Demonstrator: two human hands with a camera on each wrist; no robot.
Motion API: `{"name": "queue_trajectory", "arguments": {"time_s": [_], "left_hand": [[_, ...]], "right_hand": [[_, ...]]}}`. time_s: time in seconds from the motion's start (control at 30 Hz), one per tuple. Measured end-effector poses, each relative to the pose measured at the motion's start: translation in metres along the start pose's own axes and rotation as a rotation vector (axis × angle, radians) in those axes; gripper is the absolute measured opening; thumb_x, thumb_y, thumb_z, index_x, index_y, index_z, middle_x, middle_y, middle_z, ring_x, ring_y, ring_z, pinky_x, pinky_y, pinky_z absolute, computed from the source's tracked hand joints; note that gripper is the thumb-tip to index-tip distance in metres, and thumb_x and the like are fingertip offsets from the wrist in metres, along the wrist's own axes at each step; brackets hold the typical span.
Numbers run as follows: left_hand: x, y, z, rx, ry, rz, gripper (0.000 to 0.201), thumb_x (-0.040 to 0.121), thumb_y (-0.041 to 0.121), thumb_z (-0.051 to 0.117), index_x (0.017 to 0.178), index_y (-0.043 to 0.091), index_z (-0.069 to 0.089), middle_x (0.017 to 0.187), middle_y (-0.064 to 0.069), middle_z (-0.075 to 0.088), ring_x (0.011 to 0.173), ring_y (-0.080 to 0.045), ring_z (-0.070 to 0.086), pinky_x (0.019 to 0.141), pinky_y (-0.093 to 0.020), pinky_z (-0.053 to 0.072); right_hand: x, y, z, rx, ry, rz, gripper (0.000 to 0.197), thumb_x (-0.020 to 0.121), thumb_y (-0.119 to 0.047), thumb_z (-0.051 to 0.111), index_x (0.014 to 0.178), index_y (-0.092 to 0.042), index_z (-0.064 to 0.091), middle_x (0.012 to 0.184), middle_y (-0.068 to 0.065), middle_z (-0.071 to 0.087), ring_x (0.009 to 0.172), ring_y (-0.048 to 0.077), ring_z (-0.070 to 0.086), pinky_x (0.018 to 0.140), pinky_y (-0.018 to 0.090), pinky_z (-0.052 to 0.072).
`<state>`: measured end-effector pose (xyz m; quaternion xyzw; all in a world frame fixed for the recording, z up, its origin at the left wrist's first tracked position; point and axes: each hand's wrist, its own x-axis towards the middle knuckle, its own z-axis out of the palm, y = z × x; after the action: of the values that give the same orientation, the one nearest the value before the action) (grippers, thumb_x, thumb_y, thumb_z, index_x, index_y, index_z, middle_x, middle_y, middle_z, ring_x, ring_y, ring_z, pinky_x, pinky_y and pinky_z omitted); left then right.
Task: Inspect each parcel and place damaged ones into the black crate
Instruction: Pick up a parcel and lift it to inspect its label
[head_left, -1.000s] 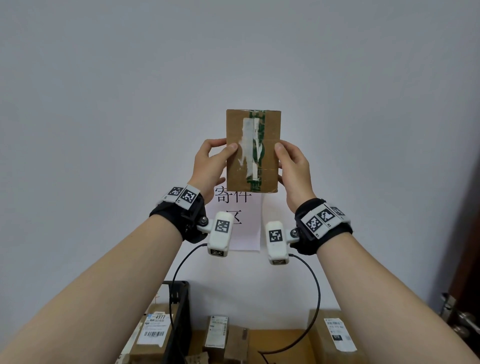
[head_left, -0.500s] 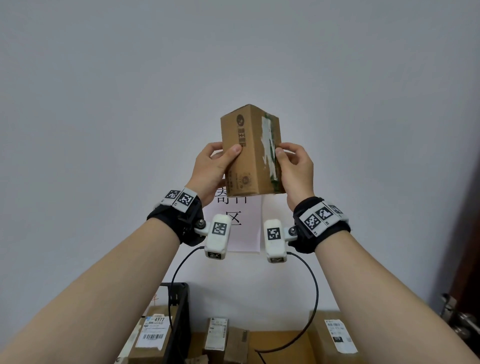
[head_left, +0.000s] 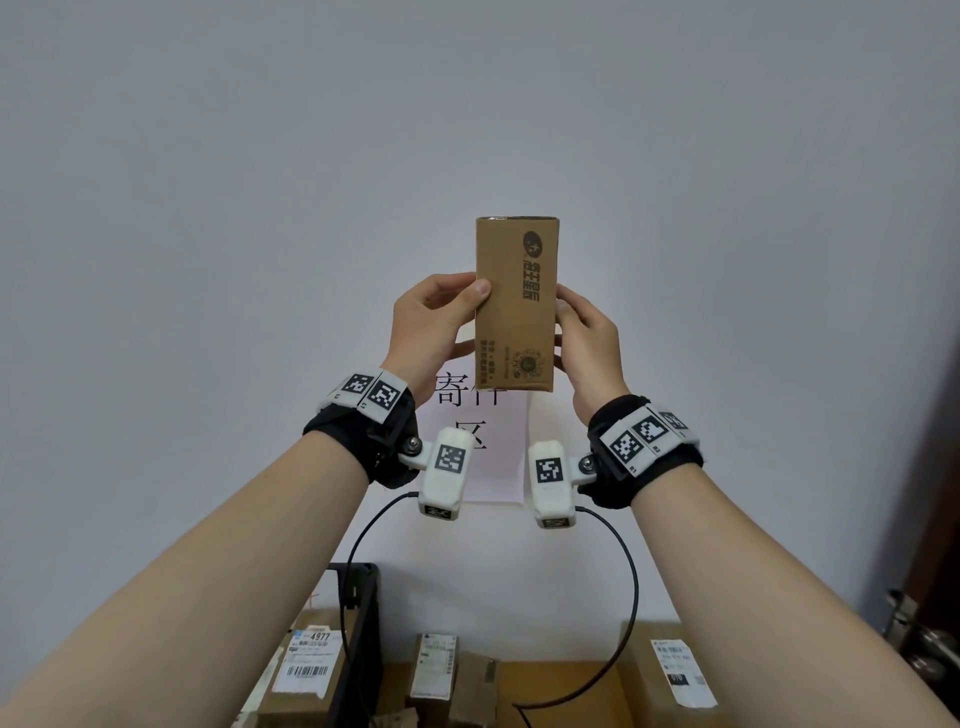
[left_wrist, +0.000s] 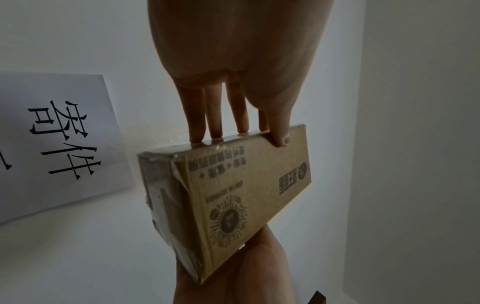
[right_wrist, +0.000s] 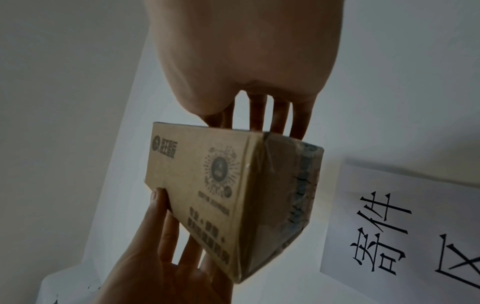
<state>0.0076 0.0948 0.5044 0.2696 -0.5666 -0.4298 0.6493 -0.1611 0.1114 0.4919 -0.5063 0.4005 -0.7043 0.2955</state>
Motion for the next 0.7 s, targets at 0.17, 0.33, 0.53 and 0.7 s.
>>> {"name": "queue_trajectory", "arguments": {"time_s": [0.17,0.33,0.53,0.7], "left_hand": [[0.0001,0.0002,-0.0028,0.008,-0.009,-0.048,0.022,0.103,0.033,0.064,0.117,0.022,0.076,0.121,0.009,0.075,0.112,-0.016,0.071,0.077,-0.037,0.064],[-0.0009,-0.0012,-0.0048,0.004,-0.014,-0.061,0.023,0.103,0.032,0.064,0.120,0.022,0.076,0.124,0.008,0.073,0.115,-0.019,0.070,0.073,-0.033,0.063],[-0.0001,-0.0012,-0.0045,-0.020,-0.008,-0.085,0.026,0.106,0.032,0.058,0.127,0.024,0.071,0.125,0.000,0.073,0.112,-0.021,0.071,0.076,-0.039,0.064],[0.0020,-0.0043,-0.0049,-0.033,-0.002,-0.088,0.030,0.109,0.024,0.048,0.125,0.023,0.074,0.122,0.008,0.075,0.117,-0.014,0.069,0.093,-0.039,0.060]], "right_hand": [[0.0014,-0.0035,-0.0013,-0.005,-0.039,0.067,0.036,0.108,-0.026,0.041,0.125,-0.034,0.073,0.116,-0.005,0.077,0.107,0.022,0.073,0.069,0.029,0.057],[0.0006,-0.0047,-0.0013,-0.022,-0.049,0.083,0.037,0.108,-0.028,0.040,0.122,-0.034,0.074,0.114,-0.003,0.077,0.105,0.023,0.074,0.067,0.029,0.056],[0.0007,-0.0047,-0.0029,-0.022,-0.043,0.100,0.039,0.107,-0.027,0.037,0.123,-0.026,0.073,0.109,-0.006,0.077,0.096,0.017,0.071,0.066,0.029,0.054],[0.0018,-0.0022,-0.0031,0.003,-0.027,0.135,0.033,0.101,-0.040,0.044,0.113,-0.024,0.071,0.119,-0.005,0.074,0.117,0.020,0.065,0.105,0.049,0.050]]}}
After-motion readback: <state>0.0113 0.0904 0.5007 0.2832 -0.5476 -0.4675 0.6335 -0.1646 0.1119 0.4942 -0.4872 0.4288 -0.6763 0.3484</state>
